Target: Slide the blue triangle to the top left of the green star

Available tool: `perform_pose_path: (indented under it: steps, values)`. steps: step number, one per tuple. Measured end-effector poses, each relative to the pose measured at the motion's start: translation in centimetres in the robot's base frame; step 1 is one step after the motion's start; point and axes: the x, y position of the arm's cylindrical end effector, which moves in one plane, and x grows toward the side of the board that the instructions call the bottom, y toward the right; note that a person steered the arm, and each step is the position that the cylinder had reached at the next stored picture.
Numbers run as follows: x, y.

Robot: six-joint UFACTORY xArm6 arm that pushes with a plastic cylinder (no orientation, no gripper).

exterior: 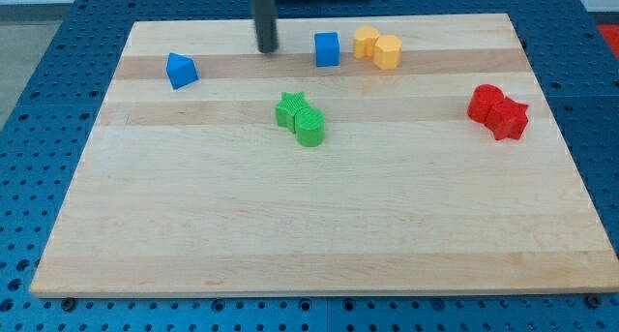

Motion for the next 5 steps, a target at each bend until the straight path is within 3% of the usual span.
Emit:
perform_pose_path:
  steps: [1,2,3,4,5]
  values:
    - [-2.7,-8.4]
    - [1.9,-15.3]
    - [8.1,-18.1]
    - [10.6,-15.8]
    - [8.1,-14.5]
